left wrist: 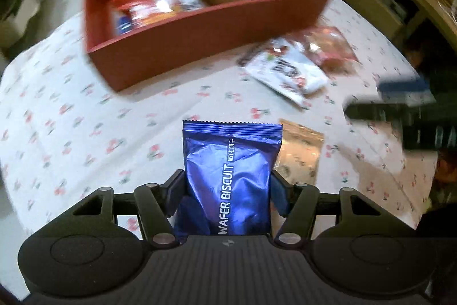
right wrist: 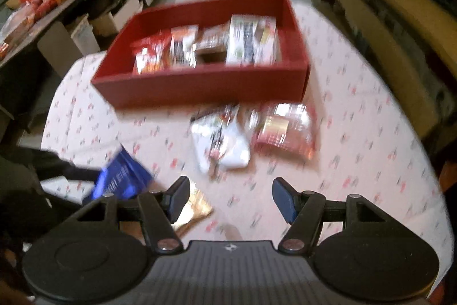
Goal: Organize snacks
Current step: 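Grasp the blue Wafer Biscuit bag with the left gripper while the right gripper grasps the gold pastry, then lift and carry the blue bag and gold pastry over the red box with both grippers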
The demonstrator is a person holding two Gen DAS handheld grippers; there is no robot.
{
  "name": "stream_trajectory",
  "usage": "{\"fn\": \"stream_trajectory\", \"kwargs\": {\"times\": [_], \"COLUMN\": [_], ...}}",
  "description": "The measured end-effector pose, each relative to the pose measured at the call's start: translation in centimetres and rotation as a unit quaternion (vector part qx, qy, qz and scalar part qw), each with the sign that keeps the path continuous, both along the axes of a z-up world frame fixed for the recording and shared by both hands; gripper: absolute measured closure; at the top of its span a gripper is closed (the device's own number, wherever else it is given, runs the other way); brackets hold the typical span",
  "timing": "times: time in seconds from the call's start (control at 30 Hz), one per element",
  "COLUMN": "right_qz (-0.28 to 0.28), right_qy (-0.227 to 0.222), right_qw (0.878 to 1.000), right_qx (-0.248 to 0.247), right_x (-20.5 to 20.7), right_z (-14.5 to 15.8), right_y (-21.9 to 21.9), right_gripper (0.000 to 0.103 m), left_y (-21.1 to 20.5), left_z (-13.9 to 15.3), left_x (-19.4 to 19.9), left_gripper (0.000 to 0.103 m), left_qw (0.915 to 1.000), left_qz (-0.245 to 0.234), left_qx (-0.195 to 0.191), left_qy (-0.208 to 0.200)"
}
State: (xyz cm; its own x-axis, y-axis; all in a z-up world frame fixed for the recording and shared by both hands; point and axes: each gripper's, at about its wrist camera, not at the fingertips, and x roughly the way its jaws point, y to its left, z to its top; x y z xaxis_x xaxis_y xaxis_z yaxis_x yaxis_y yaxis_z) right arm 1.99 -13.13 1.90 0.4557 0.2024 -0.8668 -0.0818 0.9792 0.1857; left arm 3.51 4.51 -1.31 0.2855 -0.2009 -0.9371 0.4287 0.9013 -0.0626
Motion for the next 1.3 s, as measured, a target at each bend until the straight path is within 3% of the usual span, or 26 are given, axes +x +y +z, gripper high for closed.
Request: {"fn": "stream_trajectory", "kwargs": {"times": [0.3, 0.47, 0.67, 0.7, 0.83, 0.97, 1.1, 1.17, 1.23, 1.3], "right_qz": [-0.038, -0.068, -0.052, -0.046, -0.016, -0.021, -0.008, -0.005, -0.005, 0.002], "right_qy": [0.08, 0.085, 0.072, 0.068, 0.068, 0.067, 0.073, 0.069, 0.07, 0.068], "right_qw": [0.993, 0.987, 0.995, 0.996, 0.998, 0.997, 0.997, 0.998, 0.997, 0.998], "right_qx": [0.077, 0.117, 0.049, 0.033, 0.003, 0.009, 0.01, 0.005, 0.011, 0.001], "right_x": [-1.2, 0.4, 1.7, 1.7, 1.4, 1.3, 1.3, 1.3, 1.4, 1.3], "right_z": [-3.3, -3.5, -4.1, -4.2, -4.2, -4.3, -4.3, -4.4, -4.3, -4.2], "right_y": [2.5, 3.7, 6.3, 6.5, 6.6, 6.1, 6.5, 6.7, 6.4, 6.2], "right_gripper": [0.023, 0.023, 0.036, 0.043, 0.042, 0.042, 0.029, 0.029, 0.034, 0.045], "left_y": [3.7, 4.9, 5.4, 5.4, 4.8, 4.3, 4.0, 4.0, 4.1, 4.2], "left_z": [1.6, 1.9, 1.6, 1.6, 1.2, 0.1, -0.4, -0.6, -0.7, -0.9], "left_x": [0.0, -0.3, -0.2, -0.2, -0.3, -0.1, 0.0, 0.1, 0.4, 0.5], "left_gripper": [0.035, 0.034, 0.039, 0.039, 0.038, 0.037, 0.03, 0.027, 0.025, 0.025], "left_qw": [0.9987, 0.9979, 0.9974, 0.9975, 0.9981, 0.9978, 0.9974, 0.997, 0.9965, 0.9961], "left_qz": [0.043, 0.055, 0.061, 0.06, 0.052, 0.059, 0.07, 0.077, 0.082, 0.087], "left_qx": [-0.026, -0.035, -0.037, -0.036, -0.033, -0.018, -0.005, 0.003, 0.004, 0.009], "left_qy": [0.001, 0.002, 0.009, 0.01, 0.012, 0.023, 0.016, 0.012, 0.014, 0.013]}}
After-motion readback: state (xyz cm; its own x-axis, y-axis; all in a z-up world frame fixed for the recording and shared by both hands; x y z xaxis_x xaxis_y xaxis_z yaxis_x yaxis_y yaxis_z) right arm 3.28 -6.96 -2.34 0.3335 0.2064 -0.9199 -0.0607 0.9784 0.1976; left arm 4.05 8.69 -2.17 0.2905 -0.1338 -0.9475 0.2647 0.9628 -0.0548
